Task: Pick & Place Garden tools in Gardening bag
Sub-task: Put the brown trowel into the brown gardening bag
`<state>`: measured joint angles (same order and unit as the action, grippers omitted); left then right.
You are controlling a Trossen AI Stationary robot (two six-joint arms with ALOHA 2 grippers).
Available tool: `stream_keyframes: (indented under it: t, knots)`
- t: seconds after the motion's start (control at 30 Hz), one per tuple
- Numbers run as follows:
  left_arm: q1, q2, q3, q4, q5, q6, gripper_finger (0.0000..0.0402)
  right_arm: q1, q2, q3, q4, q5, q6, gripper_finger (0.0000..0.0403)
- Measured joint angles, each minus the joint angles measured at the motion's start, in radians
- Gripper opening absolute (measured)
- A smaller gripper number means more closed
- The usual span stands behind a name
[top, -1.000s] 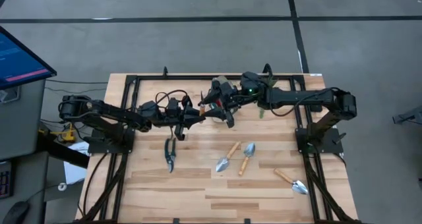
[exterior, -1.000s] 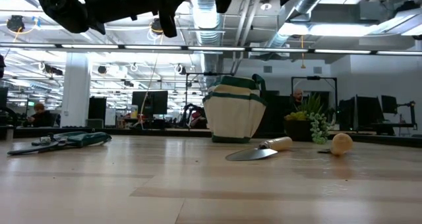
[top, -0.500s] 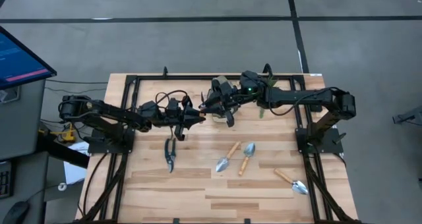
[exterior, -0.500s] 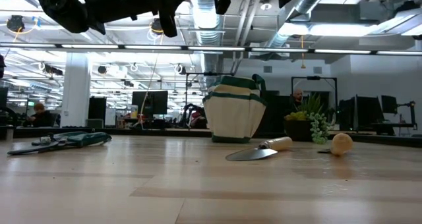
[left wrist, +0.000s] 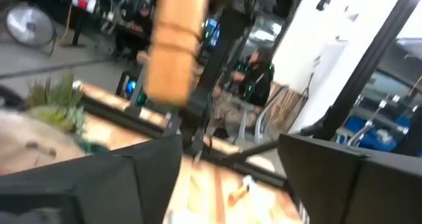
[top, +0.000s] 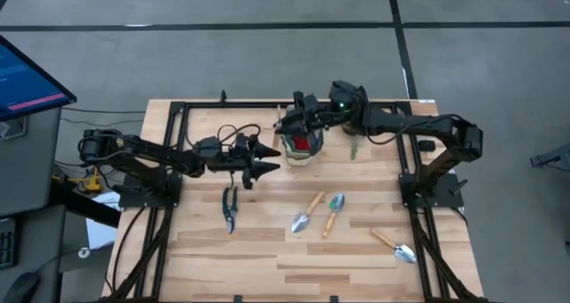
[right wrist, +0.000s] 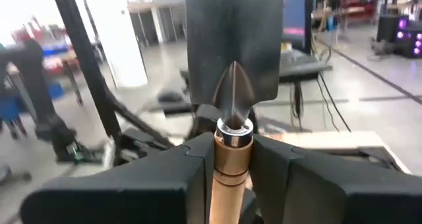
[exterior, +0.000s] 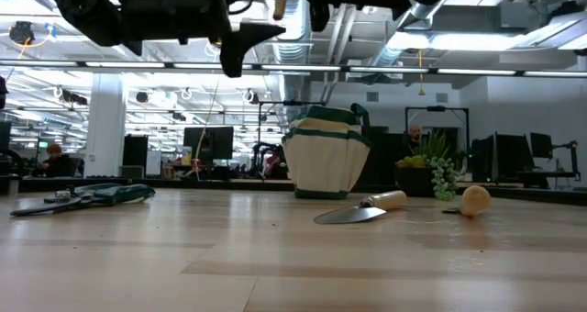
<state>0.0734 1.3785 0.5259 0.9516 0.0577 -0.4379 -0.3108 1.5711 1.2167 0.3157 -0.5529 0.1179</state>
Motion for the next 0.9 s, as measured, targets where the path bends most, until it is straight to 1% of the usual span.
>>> stream_keyframes:
  t: [0.1, 0.2, 0.23, 0.33, 0.4, 0.43, 0.53, 0.67, 0.7, 0.9]
  knots:
    - [0.0, -0.017, 0.0, -0.092, -0.007, 0.0, 0.0262, -0.024, 0.003, -0.001, -0.097, 0.001, -0.088, 0.006]
    - [0.006, -0.047, 0.0, -0.247, -0.053, 0.001, 0.0253, -0.048, 0.006, -0.001, -0.16, 0.013, -0.19, 0.006]
    - [0.006, -0.058, 0.0, -0.294, -0.088, 0.004, 0.0246, -0.054, 0.015, 0.0, -0.17, 0.024, -0.22, 0.006]
    - [0.007, -0.082, 0.0, -0.391, -0.243, 0.038, 0.0207, -0.076, 0.037, -0.003, -0.207, 0.03, -0.278, 0.006]
    - [0.017, -0.082, 0.0, -0.4, -0.318, 0.064, 0.0173, -0.079, 0.066, 0.003, -0.184, 0.027, -0.297, 0.006]
    - [0.024, -0.082, 0.0, -0.395, -0.33, 0.071, 0.0154, -0.081, 0.077, 0.0, -0.195, 0.027, -0.3, 0.006]
    - [0.057, -0.072, -0.004, -0.395, -0.332, 0.073, 0.0096, -0.082, 0.137, 0.0, -0.158, 0.018, -0.308, 0.006]
    - [0.1, -0.06, -0.047, -0.391, -0.336, 0.055, 0.0018, -0.085, 0.188, 0.0, -0.114, 0.003, -0.296, 0.006]
    - [0.111, -0.061, -0.061, -0.393, -0.337, 0.041, 0.001, -0.088, 0.194, 0.0, -0.113, 0.003, -0.296, 0.006]
    - [0.162, -0.054, -0.111, -0.307, -0.336, 0.008, 0.0001, -0.121, 0.201, -0.001, -0.11, 0.011, -0.311, 0.006]
